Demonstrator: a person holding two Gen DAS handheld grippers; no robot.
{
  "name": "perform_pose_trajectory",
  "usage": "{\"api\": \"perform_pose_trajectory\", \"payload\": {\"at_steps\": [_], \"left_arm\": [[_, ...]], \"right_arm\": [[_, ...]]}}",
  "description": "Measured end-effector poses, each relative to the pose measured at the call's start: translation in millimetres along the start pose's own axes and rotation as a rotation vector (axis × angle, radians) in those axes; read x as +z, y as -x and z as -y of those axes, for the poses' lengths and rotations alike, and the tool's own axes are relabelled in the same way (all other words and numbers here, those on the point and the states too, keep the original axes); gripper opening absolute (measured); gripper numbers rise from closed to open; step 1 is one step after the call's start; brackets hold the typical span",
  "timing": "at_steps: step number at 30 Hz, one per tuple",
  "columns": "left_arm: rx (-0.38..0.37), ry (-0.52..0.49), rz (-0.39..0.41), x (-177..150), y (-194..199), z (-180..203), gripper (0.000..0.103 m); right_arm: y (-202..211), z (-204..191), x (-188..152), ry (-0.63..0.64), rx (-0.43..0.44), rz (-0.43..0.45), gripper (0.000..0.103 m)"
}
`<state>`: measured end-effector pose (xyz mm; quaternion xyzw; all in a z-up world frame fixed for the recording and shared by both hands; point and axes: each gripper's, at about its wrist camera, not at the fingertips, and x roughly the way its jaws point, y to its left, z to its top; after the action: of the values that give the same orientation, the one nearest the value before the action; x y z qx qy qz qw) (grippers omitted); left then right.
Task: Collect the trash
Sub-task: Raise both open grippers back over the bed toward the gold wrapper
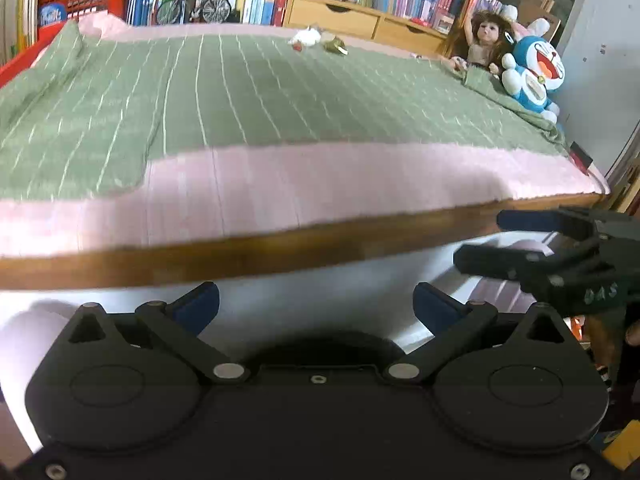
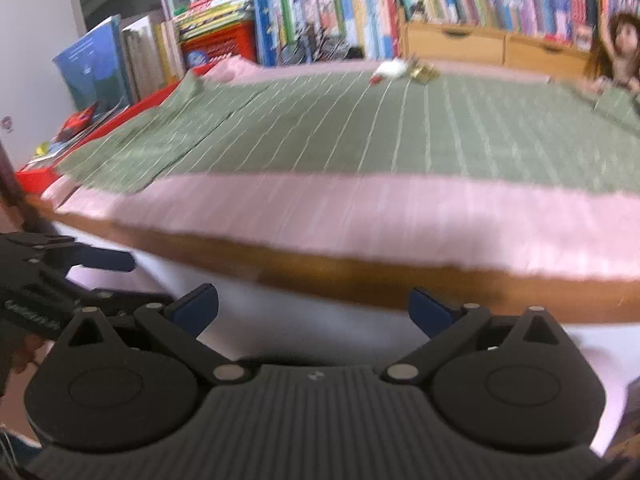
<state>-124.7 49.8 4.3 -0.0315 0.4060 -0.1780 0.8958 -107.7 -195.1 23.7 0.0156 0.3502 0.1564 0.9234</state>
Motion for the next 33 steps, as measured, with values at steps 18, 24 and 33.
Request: {"api": "perform_pose_trajectory", "payload": {"at_steps": [18, 24, 33], "left_arm": [[0.016, -0.080, 0.238, 109.7, 3.0, 9.3, 0.103], [0.011, -0.091, 0.294, 157.5, -14.0, 9.8, 0.103], [-0.012, -0.078, 0.261, 221.8, -76.3, 2.0, 0.103]], "right_arm": [[-0.4, 26.6, 88.5, 0.052, -0.083, 0.246, 0.103], [-7.6, 50.7, 121.7, -0.028, -0.082, 0.301, 0.103], [-44.7, 82.7, 162.4, -0.044, -0.157, 0.318, 0.103]]}}
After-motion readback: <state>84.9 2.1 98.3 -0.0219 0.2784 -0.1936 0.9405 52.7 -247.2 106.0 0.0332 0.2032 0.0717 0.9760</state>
